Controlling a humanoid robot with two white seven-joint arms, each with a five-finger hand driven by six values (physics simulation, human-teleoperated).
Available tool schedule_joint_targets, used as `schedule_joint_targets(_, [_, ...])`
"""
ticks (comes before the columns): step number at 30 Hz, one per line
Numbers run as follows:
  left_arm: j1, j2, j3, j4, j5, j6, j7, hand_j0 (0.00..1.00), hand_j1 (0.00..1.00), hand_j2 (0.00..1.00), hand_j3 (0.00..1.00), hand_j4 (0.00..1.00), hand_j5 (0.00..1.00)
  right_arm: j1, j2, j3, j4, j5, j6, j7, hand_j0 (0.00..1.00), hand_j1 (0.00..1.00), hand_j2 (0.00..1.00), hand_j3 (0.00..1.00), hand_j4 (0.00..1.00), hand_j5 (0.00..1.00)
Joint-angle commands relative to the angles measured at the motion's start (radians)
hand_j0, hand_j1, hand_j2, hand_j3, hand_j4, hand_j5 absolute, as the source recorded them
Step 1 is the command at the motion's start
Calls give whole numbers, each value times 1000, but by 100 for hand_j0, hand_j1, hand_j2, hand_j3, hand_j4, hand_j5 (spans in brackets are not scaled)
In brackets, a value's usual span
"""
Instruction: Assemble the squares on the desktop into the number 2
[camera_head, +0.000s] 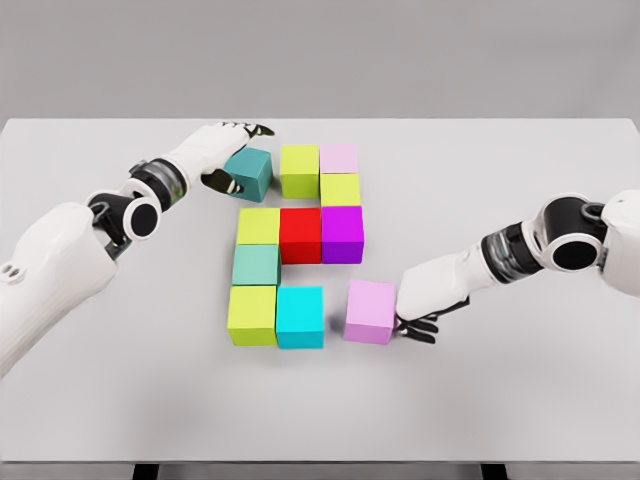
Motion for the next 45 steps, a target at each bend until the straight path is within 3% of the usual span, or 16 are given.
schedule_joint_targets(1, [0, 13, 3, -7, 2, -3, 2, 100, 100, 100, 100, 100, 100, 2, 2, -1, 11, -4, 2, 0, 13, 13, 13, 13, 13, 13])
schedule_joint_targets(8, [-28, 144, 0, -34, 2, -205, -9, 100, 100, 100, 100, 100, 100, -5, 5, -3, 12, -4, 2, 0, 13, 13, 13, 13, 13, 13])
schedule_joint_targets(12, [-46, 161, 0, -30, -6, -379, -43, 100, 100, 100, 100, 100, 100, -8, 30, -3, 11, -4, 2, 0, 13, 13, 13, 13, 13, 13])
schedule_joint_targets(18, [-46, 86, 0, -4, -4, -371, -15, 100, 100, 100, 100, 100, 100, -6, 36, -1, 11, -6, 2, 0, 13, 13, 13, 13, 13, 13])
schedule_joint_targets(23, [-48, 36, 0, 132, -6, -368, 94, 100, 100, 100, 100, 100, 100, -8, 42, -1, 12, -4, 2, 0, 13, 13, 13, 13, 13, 13])
schedule_joint_targets(31, [-46, 8, -45, 151, -17, -360, 108, 100, 100, 100, 100, 100, 100, -6, 39, -1, 42, 6, 2, 0, 13, 13, 13, 13, 13, 13])
schedule_joint_targets(45, [-49, -35, -39, 218, -21, -362, 154, 100, 100, 100, 100, 100, 100, -11, 65, -13, 84, 6, 2, 0, 14, 14, 14, 14, 14, 14])
